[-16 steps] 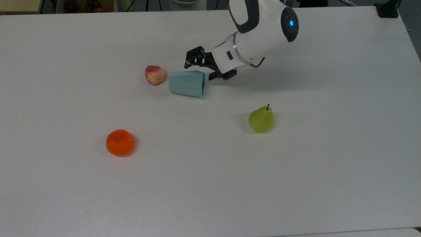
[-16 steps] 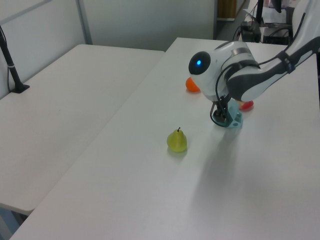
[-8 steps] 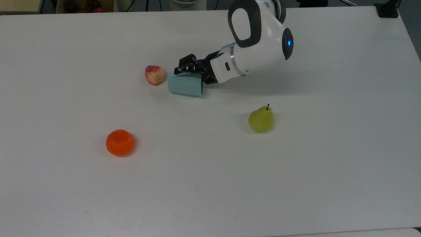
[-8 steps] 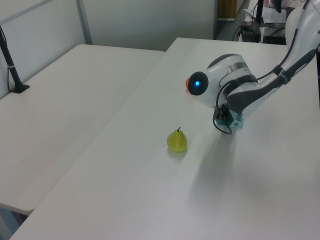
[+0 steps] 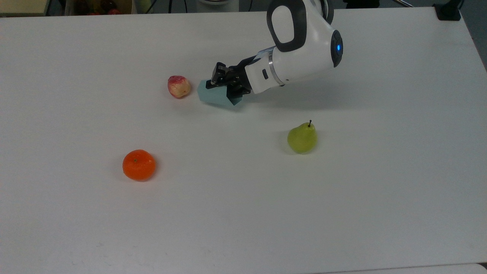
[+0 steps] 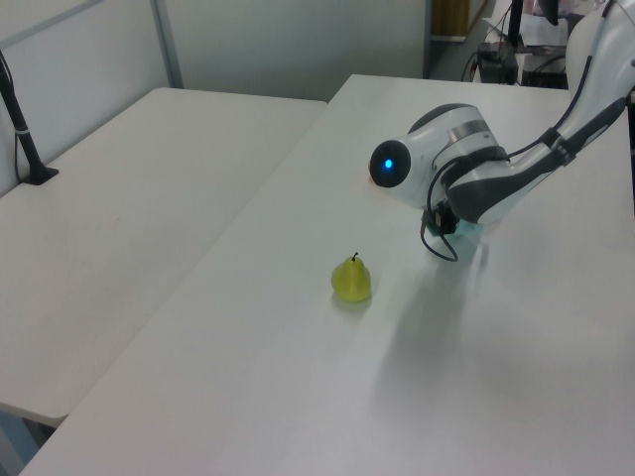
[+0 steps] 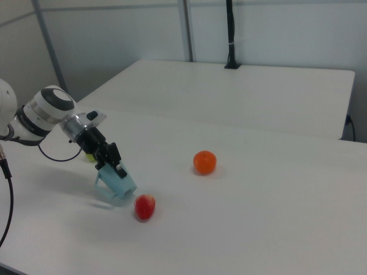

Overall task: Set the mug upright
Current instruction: 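Close the gripper on the mug's base rim, then lift and rotate the mug so its base rests on the table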

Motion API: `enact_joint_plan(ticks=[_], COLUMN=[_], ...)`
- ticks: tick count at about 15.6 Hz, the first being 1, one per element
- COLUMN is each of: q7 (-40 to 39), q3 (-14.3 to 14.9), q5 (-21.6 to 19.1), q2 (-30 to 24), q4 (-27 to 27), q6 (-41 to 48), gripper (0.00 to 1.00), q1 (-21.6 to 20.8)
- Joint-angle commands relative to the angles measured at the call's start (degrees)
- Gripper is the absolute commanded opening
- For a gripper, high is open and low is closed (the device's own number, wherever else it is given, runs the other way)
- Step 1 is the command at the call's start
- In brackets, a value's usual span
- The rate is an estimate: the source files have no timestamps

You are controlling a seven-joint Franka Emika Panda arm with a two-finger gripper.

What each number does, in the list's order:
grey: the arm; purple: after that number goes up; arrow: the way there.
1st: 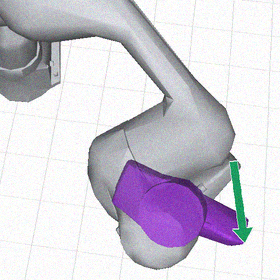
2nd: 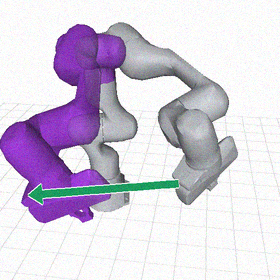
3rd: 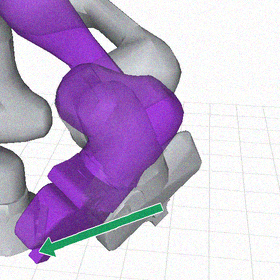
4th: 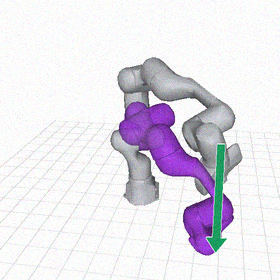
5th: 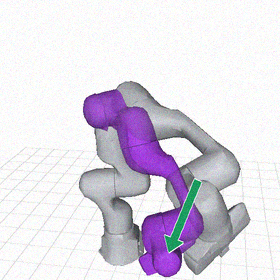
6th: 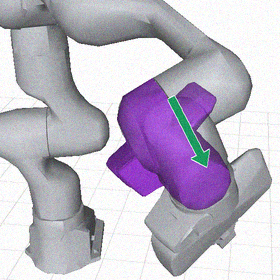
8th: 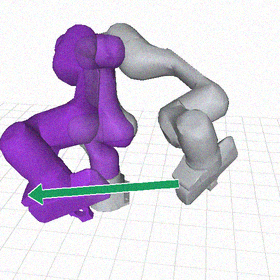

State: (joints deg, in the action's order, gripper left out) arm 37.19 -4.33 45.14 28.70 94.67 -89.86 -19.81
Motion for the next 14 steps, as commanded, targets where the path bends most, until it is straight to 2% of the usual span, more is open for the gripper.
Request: enact_joint_plan(ticks=[1,4,6,8,11,14], q7=[-4.84,-5.38,-7.3,-9.94,-13.71,-21.35], q3=[0.37,0.28,0.28,0.28,0.28,0.28], q5=[-1.2,-2.94,-9.33,-16.46,-25.33,-32.9], q2=[-3.56,-4.18,-4.18,-5.4,-7.07,-7.43], q4=[0.69,-1.41,-4.92,-5.99,-4.94,-2.14], q6=[1.79,1.19,-1.44,-7.14,-14.62,-21.65], gripper=[0.0,0.0,0.0,0.0,0.0,0.0], q1=[0.56,1.61,3.28,3.81,5.04,5.48])
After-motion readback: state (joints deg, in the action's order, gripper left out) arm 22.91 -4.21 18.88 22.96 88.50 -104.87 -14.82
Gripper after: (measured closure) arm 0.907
